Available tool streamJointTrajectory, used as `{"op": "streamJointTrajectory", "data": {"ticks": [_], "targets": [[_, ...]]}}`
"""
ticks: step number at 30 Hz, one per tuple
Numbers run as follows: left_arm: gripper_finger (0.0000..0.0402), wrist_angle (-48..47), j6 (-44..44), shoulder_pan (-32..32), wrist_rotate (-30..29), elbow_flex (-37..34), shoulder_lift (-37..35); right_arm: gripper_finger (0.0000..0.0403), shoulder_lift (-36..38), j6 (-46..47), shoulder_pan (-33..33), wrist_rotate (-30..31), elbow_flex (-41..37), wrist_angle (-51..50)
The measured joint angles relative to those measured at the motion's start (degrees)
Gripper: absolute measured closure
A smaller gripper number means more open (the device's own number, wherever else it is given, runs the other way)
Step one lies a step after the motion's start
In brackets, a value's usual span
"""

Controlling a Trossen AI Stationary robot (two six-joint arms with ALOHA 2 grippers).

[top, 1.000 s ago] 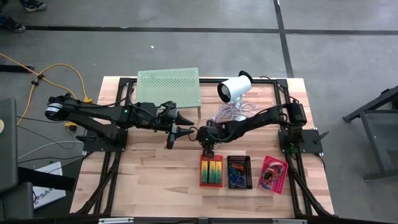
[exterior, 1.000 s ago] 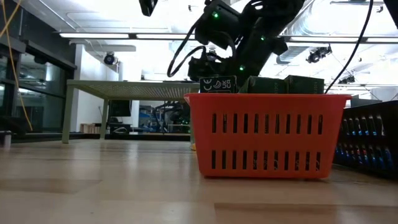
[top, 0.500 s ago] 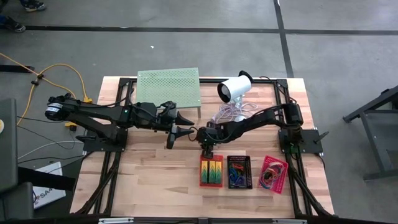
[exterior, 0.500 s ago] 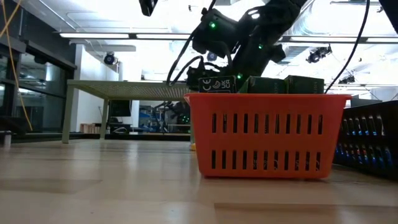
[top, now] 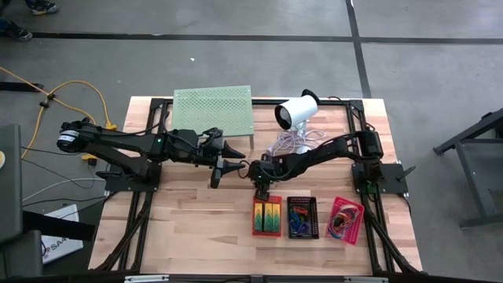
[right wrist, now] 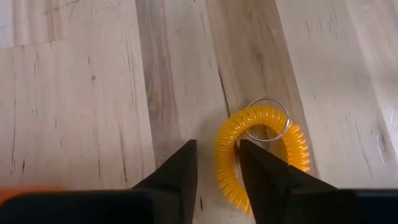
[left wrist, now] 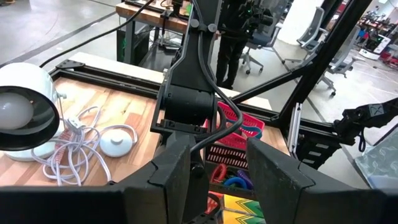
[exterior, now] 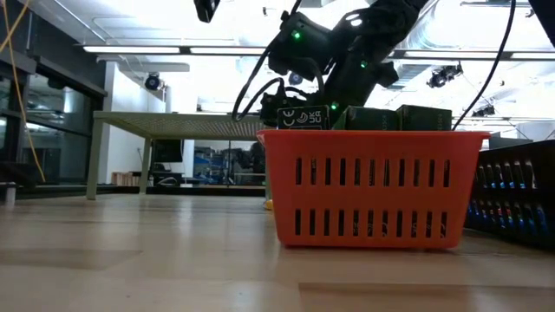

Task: Pick & Place Office Desk Supplies
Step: Put the yellow wrist coil into the black basket

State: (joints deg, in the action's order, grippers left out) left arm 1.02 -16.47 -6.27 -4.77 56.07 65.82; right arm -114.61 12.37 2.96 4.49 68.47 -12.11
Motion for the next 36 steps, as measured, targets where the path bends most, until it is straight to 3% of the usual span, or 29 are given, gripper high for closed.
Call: {"op": "streamJointTrajectory", "data": {"ticks": [12, 23, 36], "targets": [[0.0249, 0.0, 0.0, 0.0, 0.0, 0.0, 0.0, 0.0375, 0.0, -0.2, 0.0, 0.2, 0.0, 0.0], [0.0249, 0.0, 0.0, 0.0, 0.0, 0.0, 0.0, 0.0377, 0.8, -1.0, 0.0, 0.7, -0.1, -0.3], [0.0249, 0.0, 0.0, 0.0, 0.0, 0.0, 0.0, 0.0378, 12.7, -3.5, 0.4, 6.8, 0.0, -6.9]]}}
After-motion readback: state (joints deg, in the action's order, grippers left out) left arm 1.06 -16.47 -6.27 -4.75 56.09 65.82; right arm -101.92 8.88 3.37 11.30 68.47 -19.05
